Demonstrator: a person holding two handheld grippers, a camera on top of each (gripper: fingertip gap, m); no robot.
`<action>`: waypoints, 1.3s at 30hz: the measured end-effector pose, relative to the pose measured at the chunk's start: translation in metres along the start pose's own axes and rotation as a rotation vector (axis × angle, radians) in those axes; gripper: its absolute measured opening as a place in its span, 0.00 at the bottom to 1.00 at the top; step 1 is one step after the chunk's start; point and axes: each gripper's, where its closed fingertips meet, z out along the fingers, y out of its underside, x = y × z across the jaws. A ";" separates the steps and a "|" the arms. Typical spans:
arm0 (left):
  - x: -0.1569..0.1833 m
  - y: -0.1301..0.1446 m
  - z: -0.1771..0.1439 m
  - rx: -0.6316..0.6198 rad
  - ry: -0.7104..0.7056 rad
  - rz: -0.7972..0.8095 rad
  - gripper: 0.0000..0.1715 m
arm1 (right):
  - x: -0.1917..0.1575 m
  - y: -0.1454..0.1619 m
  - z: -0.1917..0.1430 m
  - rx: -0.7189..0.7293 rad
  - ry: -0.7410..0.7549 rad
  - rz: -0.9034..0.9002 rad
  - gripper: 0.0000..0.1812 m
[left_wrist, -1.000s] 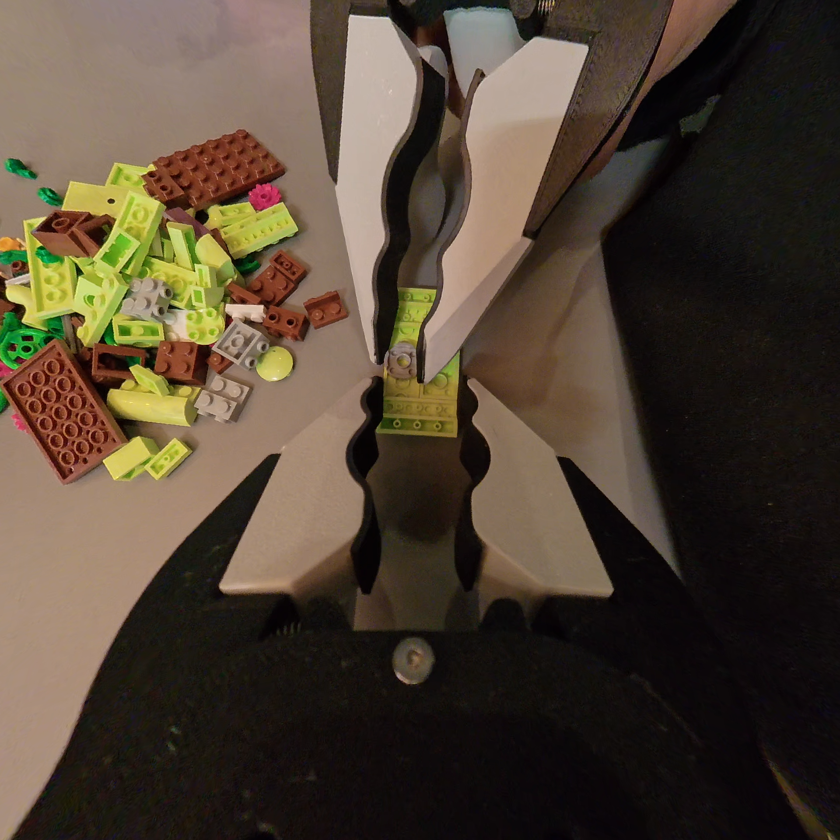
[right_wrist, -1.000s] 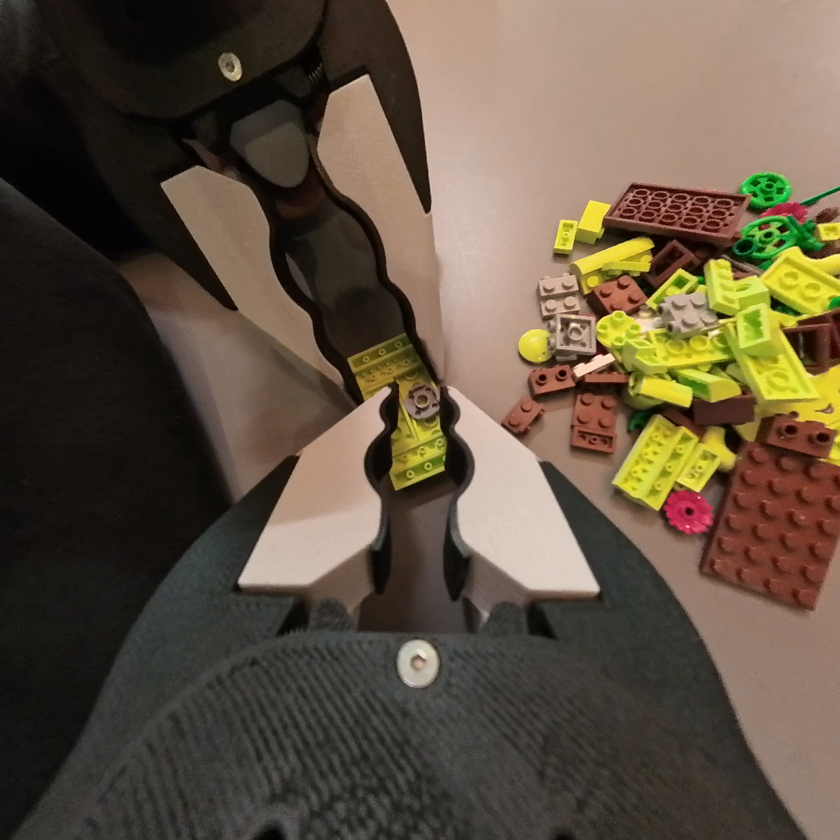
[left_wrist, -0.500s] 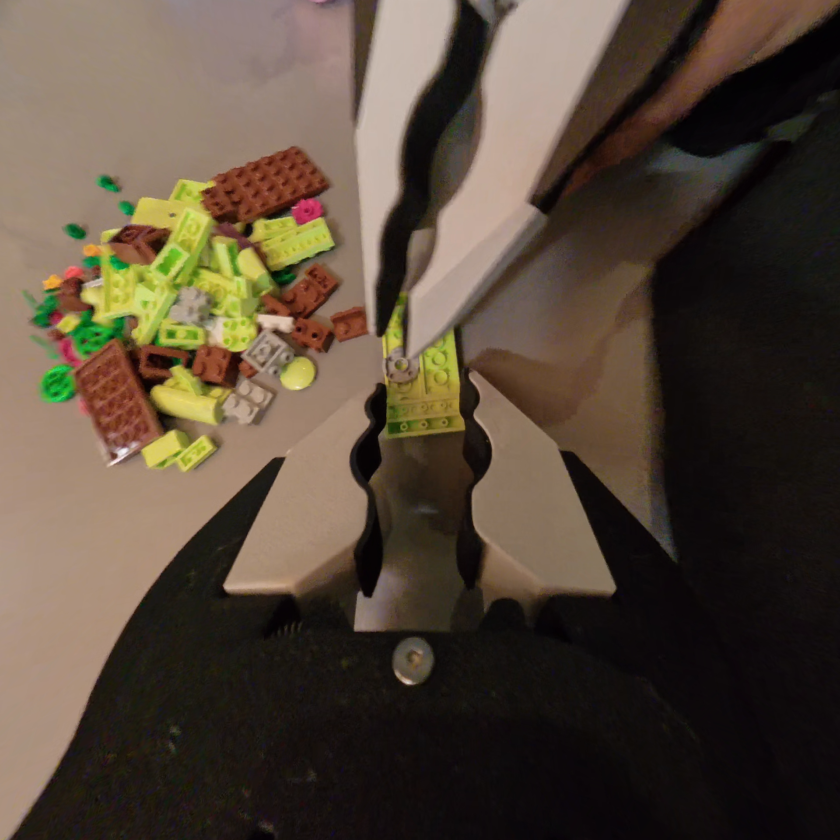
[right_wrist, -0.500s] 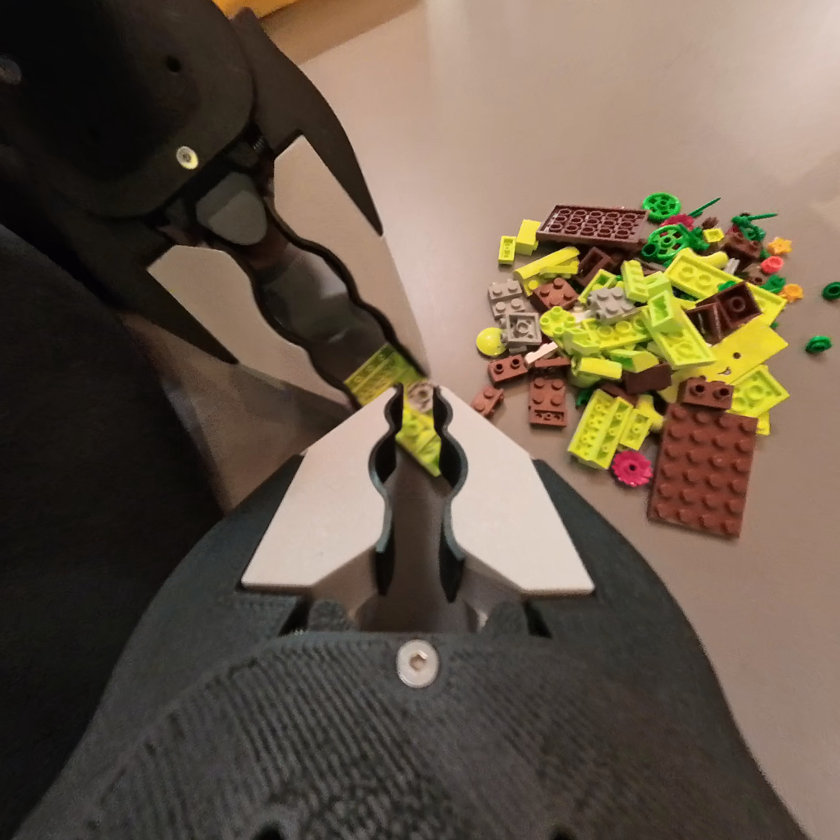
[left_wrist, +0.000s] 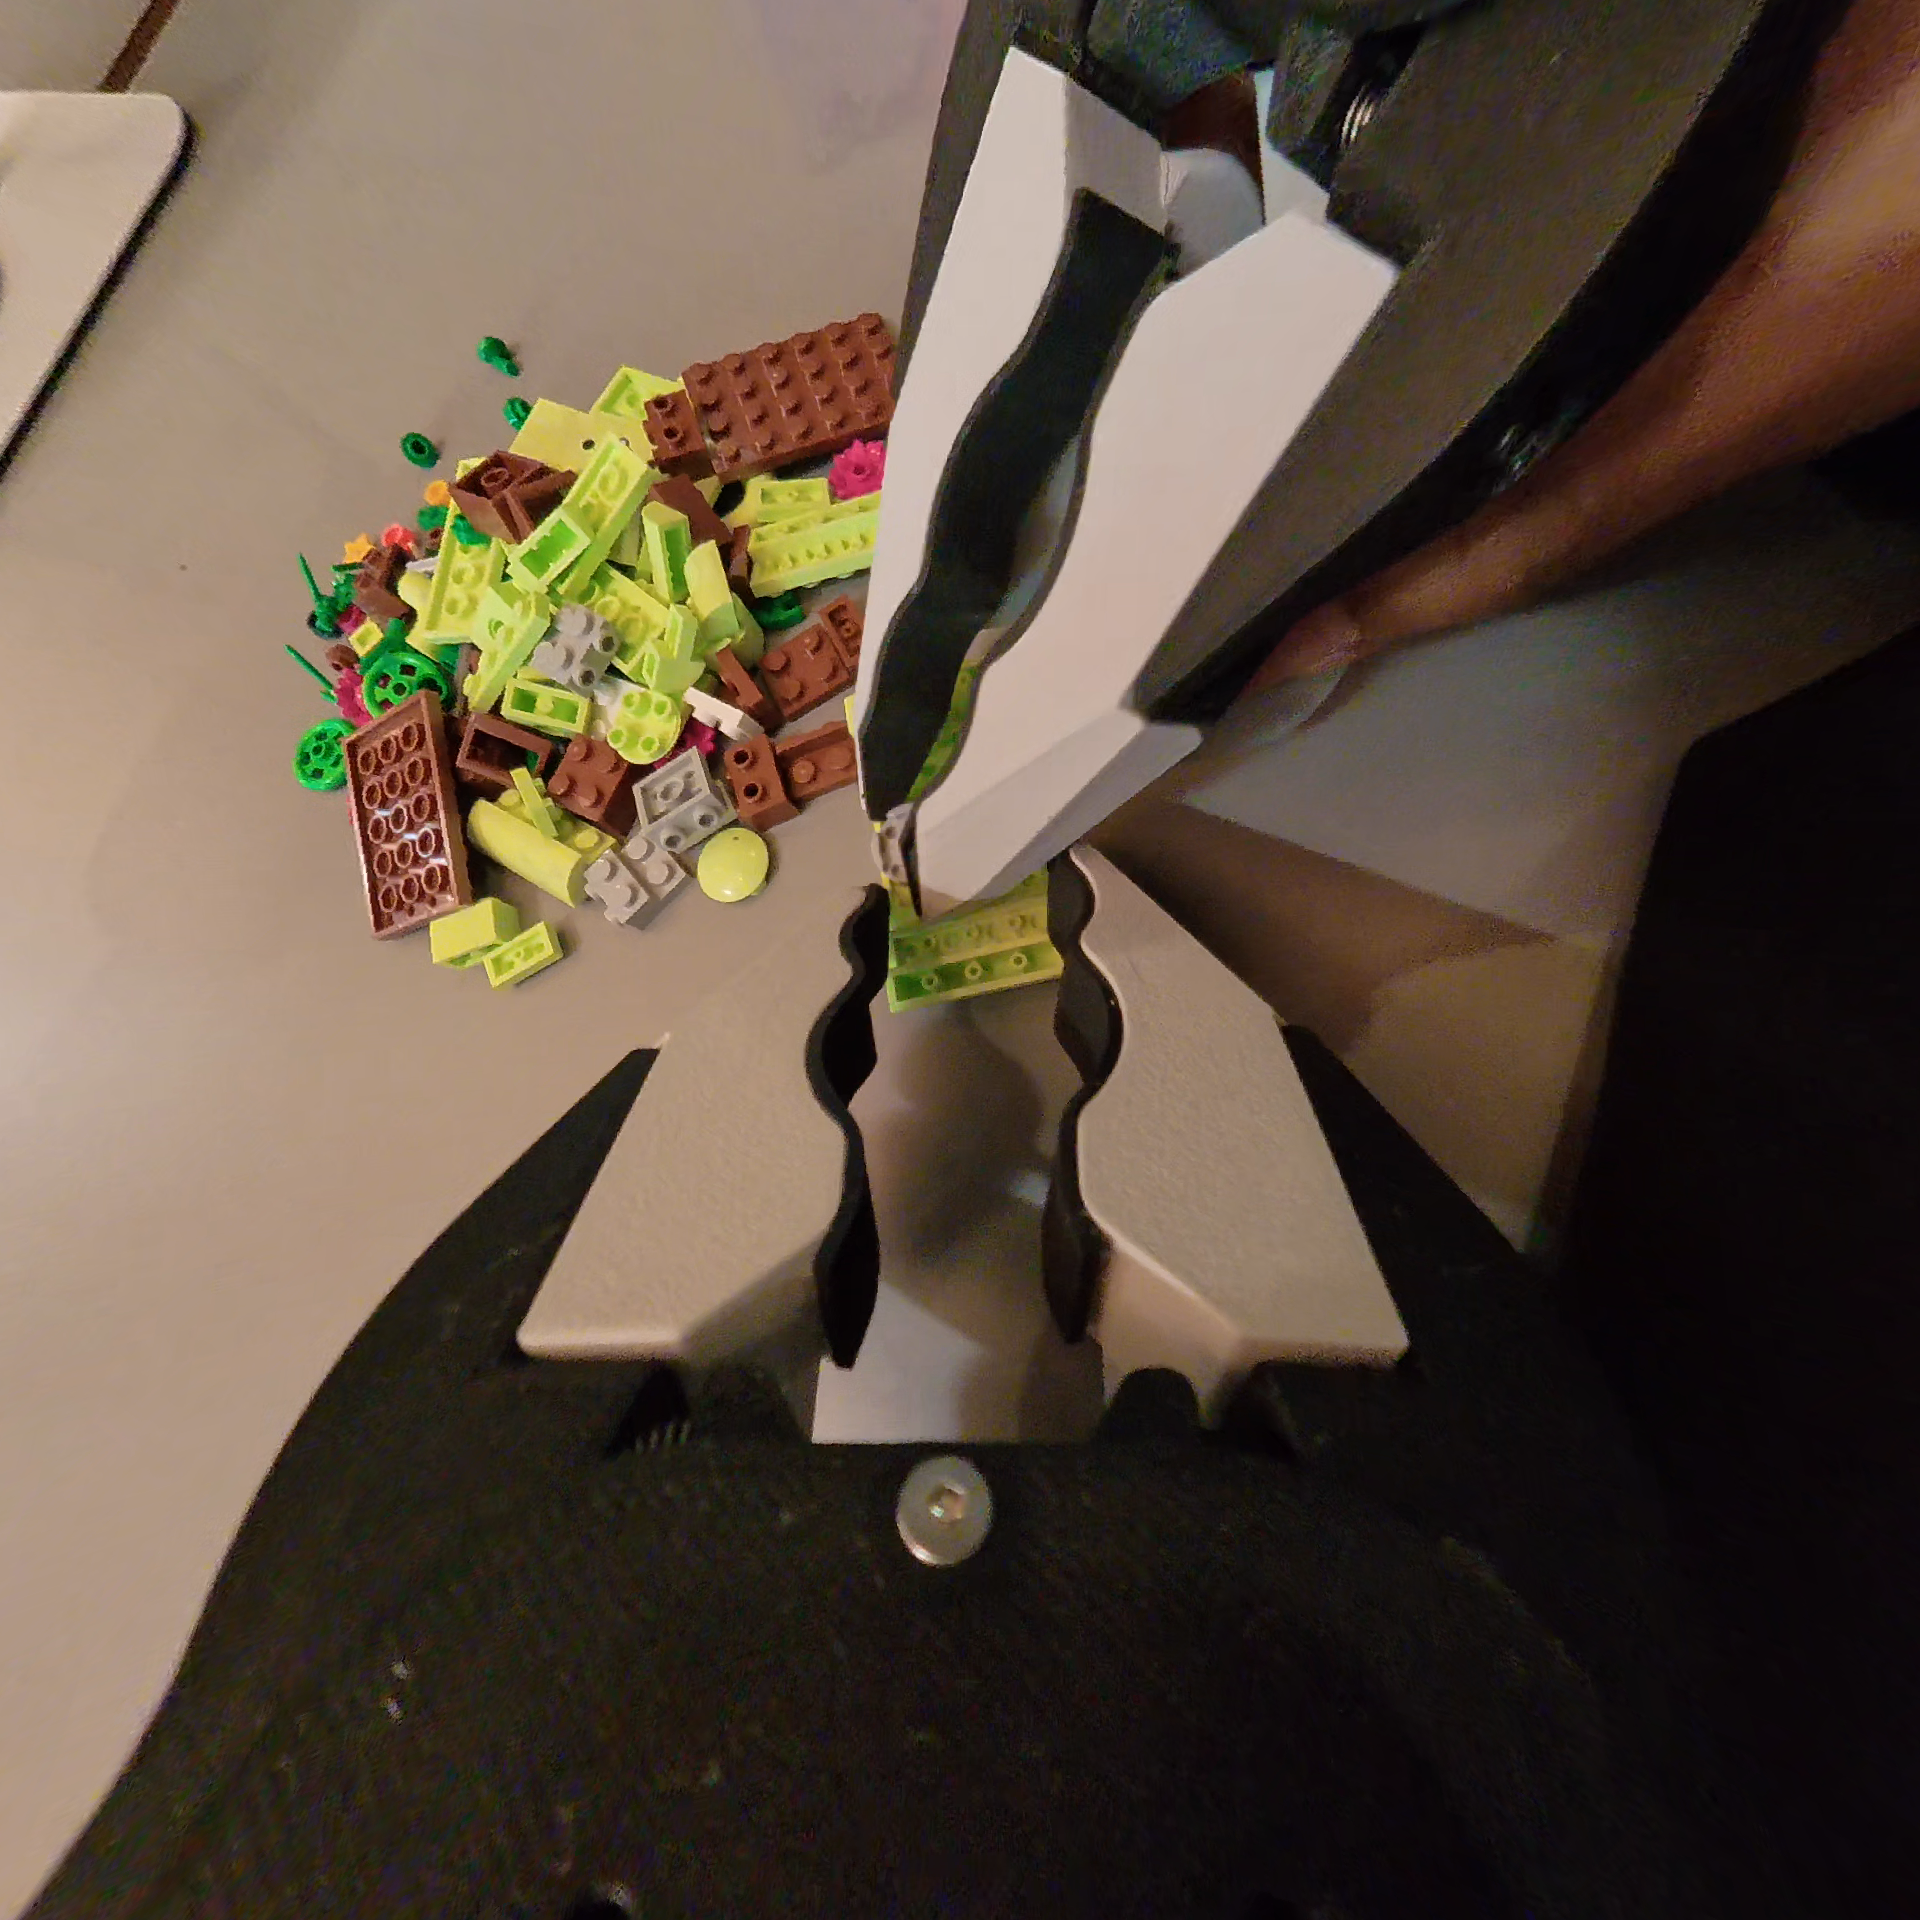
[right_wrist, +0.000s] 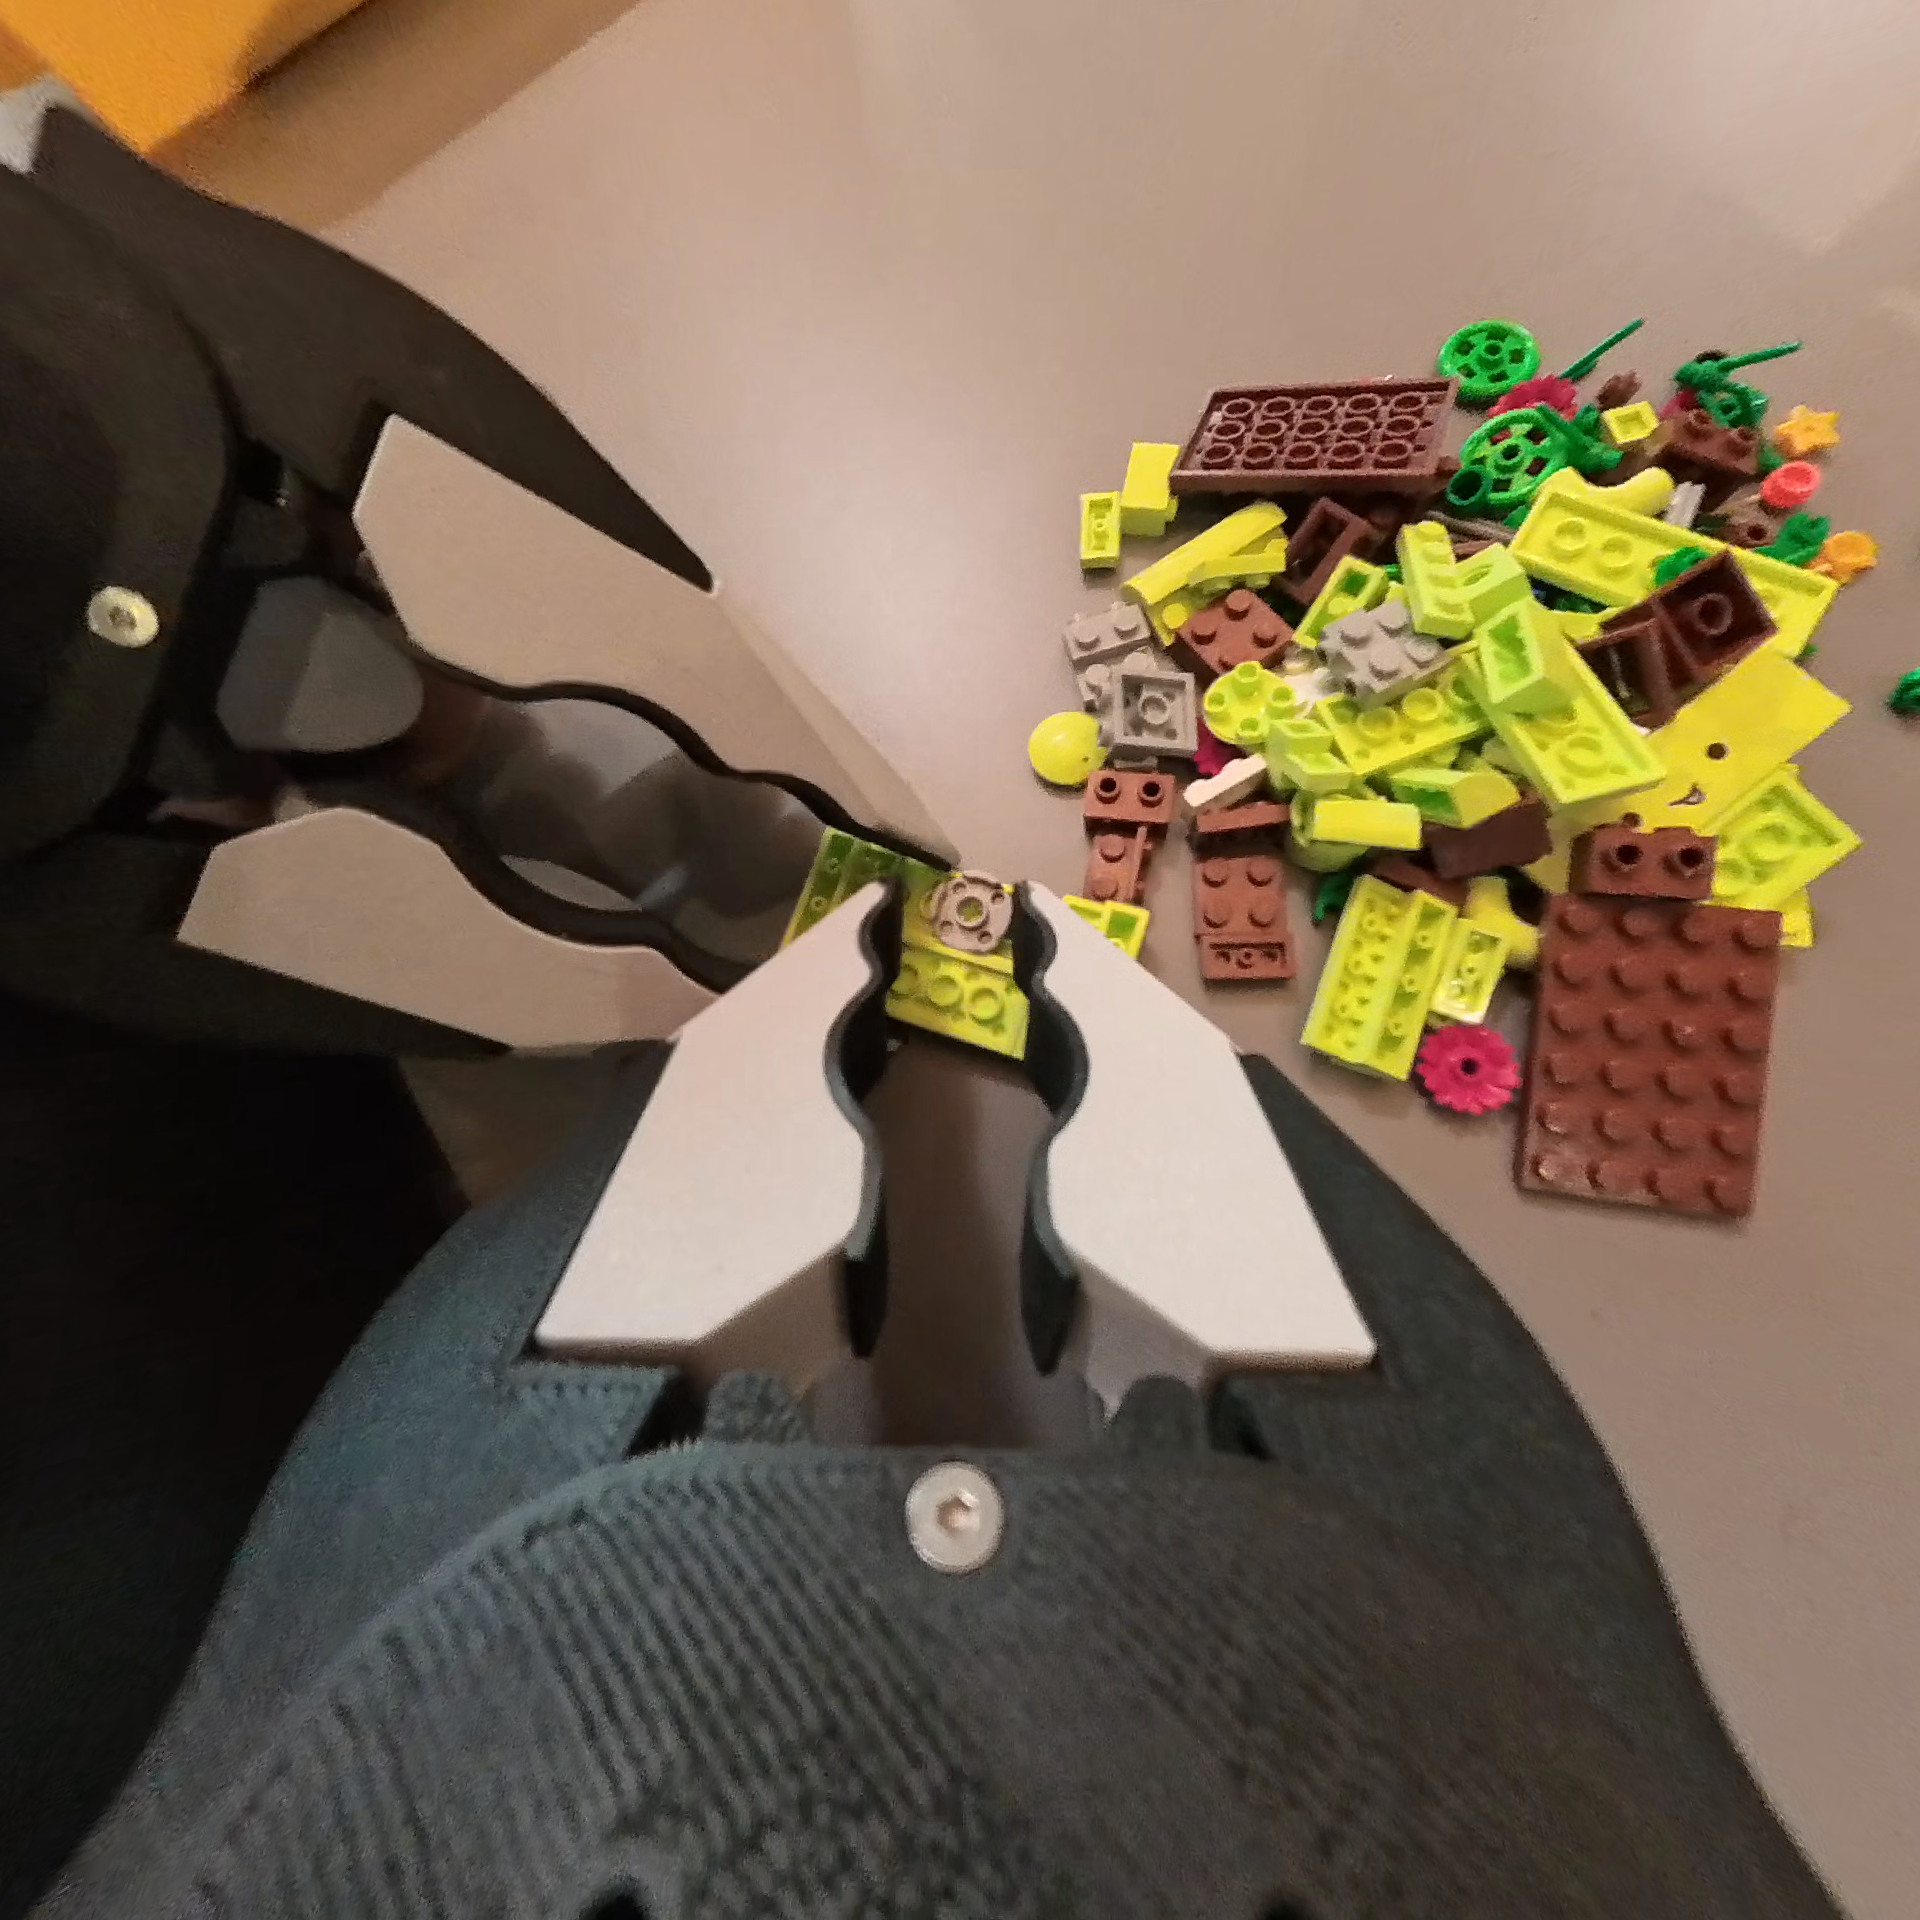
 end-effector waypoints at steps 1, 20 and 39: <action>0.000 0.000 0.000 -0.002 -0.009 -0.002 0.17 | 0.002 0.001 0.001 -0.022 0.031 -0.011 0.08; 0.001 -0.005 0.005 -0.025 -0.096 -0.025 0.17 | 0.008 0.003 -0.001 -0.062 0.116 -0.012 0.08; 0.003 -0.008 0.010 -0.038 -0.093 -0.034 0.17 | 0.007 -0.034 -0.039 0.196 0.006 0.001 0.00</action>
